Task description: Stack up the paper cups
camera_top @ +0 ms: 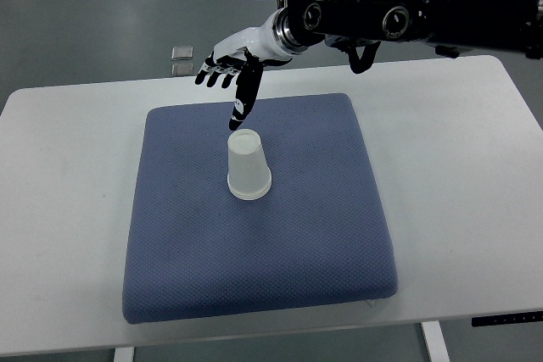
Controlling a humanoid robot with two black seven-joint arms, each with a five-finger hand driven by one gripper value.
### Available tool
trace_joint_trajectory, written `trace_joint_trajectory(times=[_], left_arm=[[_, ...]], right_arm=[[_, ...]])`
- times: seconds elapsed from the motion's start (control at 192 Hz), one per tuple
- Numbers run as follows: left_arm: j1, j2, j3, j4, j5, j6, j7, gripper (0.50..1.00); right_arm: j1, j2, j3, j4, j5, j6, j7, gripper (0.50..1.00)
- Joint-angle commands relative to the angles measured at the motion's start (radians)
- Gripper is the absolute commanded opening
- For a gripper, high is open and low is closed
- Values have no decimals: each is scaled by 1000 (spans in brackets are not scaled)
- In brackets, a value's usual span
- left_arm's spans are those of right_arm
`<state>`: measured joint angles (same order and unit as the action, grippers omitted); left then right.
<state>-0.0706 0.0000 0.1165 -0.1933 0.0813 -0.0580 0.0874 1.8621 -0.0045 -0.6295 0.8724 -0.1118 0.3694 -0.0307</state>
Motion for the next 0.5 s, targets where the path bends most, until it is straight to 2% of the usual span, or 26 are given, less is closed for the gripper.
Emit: trace_joint_trajectory(times=[0.0,0.11,0.198,0.261,0.266,0.381,0.496], left_arm=[[0,0,0,-2,0,1,0,1000],[0,0,0,-3,0,0,0,1000],[0,0,0,-3,0,0,0,1000],[0,0,0,-3,0,0,0,1000],[0,0,2,-3,0,0,0,1000],[0,0,3,-3,0,0,0,1000],[0,0,3,-5,0,0,0,1000]], right_arm=[[-83,-74,88,-64,15,-6,23,915],[-237,-207,284,-150,60,-6,58,913],[-383,-252,514,-211,139,-7,89,913],[-402,-253,547,-220,152,-9,91,913],[-491,-250,694,-268,219,-13,92,915],[-652,-233,933,-331,284,-26,101,915],[-761,-160,1142,-382,285,-43,167,915]])
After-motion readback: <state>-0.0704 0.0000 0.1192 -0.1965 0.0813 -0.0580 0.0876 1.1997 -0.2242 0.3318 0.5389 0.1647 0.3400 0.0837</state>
